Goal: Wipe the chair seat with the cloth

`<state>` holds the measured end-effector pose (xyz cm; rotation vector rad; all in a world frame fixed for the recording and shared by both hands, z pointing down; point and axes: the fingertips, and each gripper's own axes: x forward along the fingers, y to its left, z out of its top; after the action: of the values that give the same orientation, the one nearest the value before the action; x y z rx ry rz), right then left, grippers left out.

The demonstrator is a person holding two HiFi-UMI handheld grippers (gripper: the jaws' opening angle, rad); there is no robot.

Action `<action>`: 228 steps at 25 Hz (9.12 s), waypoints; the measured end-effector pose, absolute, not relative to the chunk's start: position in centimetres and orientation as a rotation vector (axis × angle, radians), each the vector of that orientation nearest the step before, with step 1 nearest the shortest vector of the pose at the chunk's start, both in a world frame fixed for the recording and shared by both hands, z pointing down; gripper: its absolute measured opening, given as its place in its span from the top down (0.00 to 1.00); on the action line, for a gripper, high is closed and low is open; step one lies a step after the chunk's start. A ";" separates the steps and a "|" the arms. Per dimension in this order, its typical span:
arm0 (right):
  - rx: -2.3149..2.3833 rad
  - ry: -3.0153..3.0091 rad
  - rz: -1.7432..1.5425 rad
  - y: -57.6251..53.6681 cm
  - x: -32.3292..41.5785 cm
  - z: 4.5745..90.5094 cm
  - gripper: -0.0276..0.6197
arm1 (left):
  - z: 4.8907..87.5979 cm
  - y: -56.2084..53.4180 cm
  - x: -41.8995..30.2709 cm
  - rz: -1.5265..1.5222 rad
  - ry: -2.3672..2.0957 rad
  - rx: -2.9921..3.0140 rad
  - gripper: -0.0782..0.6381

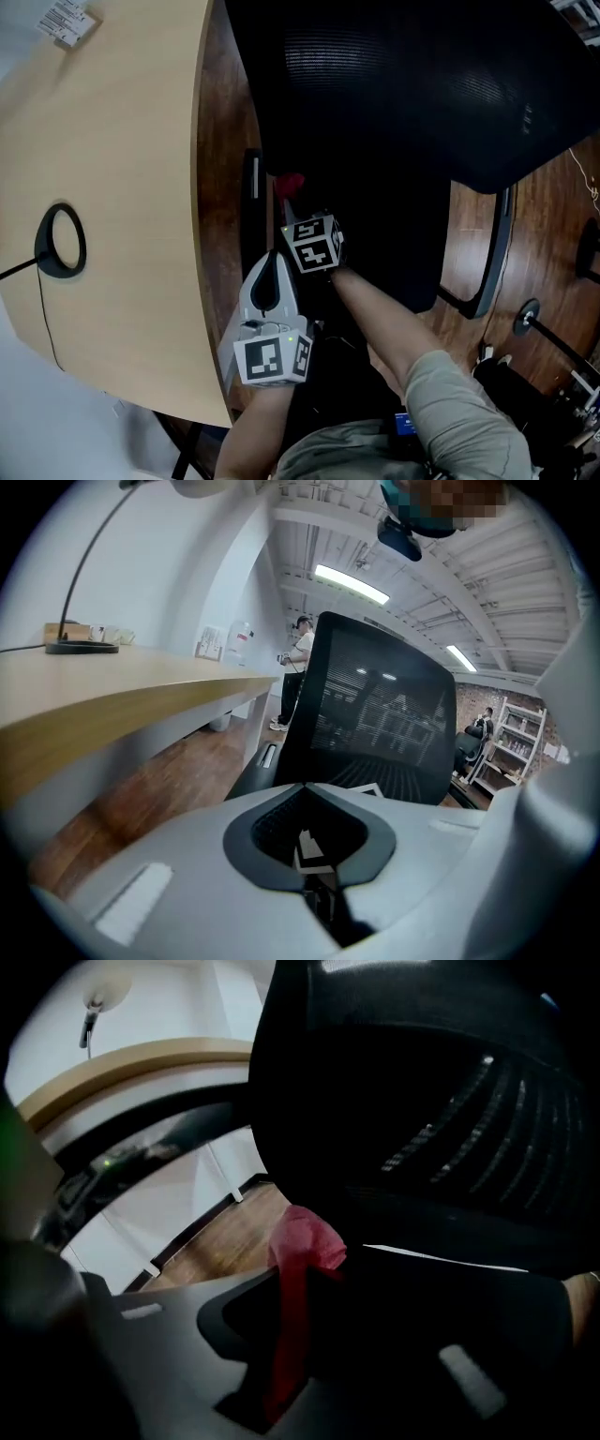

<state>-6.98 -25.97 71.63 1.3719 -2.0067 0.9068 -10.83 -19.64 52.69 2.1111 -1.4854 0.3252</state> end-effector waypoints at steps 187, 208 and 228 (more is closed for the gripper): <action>1.931 -1.249 1.144 1.3 27.5 77.8 0.86 | 58.3 -0.8 8.7 0.584 -1.006 2.391 0.88; 2.004 -1.342 1.096 1.1 25.7 75.2 0.86 | 58.1 -0.6 4.0 0.554 -1.159 2.311 0.88; 1.168 -2.023 0.900 -0.2 -12.2 74.8 0.86 | 58.5 0.4 -15.3 0.479 -1.469 2.142 0.88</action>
<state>-12.24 -0.18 74.79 1.1677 -2.0228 0.9003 -15.25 0.38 58.50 2.1417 -1.4694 0.4792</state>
